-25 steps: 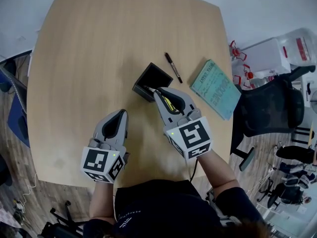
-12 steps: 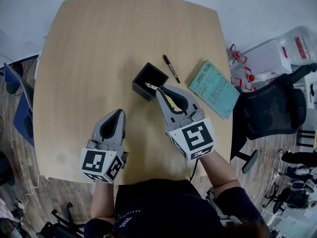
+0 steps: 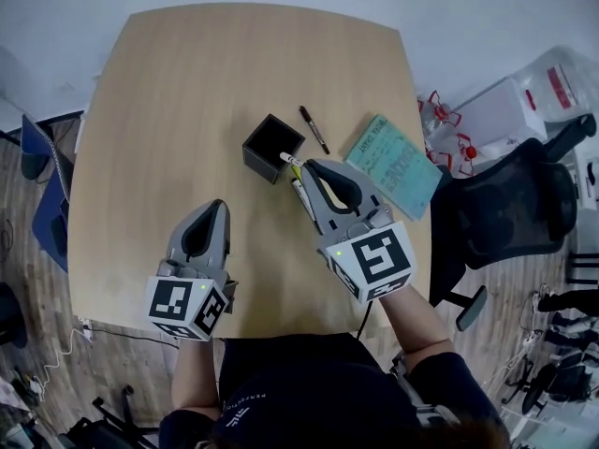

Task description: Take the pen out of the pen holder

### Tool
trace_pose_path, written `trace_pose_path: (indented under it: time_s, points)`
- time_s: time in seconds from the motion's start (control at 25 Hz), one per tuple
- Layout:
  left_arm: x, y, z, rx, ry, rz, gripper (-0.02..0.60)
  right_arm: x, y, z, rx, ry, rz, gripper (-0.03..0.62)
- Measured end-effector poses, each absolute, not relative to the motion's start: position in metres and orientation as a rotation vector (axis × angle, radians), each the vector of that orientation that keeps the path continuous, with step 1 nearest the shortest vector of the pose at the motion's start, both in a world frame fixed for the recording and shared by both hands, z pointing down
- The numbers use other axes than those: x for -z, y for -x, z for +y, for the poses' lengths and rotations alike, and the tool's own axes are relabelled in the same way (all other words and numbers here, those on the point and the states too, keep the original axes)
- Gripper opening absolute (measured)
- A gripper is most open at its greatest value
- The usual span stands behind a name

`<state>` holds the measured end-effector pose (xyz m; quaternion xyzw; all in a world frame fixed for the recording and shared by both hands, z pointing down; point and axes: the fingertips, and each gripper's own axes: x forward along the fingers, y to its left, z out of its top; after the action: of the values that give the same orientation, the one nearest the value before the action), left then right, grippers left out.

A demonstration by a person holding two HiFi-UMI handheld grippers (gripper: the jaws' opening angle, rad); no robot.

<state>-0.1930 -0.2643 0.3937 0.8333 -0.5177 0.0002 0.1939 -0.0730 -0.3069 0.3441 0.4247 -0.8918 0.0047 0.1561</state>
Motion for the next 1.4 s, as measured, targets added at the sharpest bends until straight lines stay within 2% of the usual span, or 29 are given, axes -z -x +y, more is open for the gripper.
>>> trace_pose_path:
  time_s: [0.44,1.4]
  points:
    - [-0.379,0.185,-0.228,-0.004,-2.323,-1.537,0.006,-0.322,0.063,-0.270,0.023,-1.159,-2.635,0.012]
    - [-0.388,0.195,-0.162,-0.086,-2.206,-1.683,0.005,-0.364,0.079,-0.198,-0.168,-0.886,-2.714,0.012]
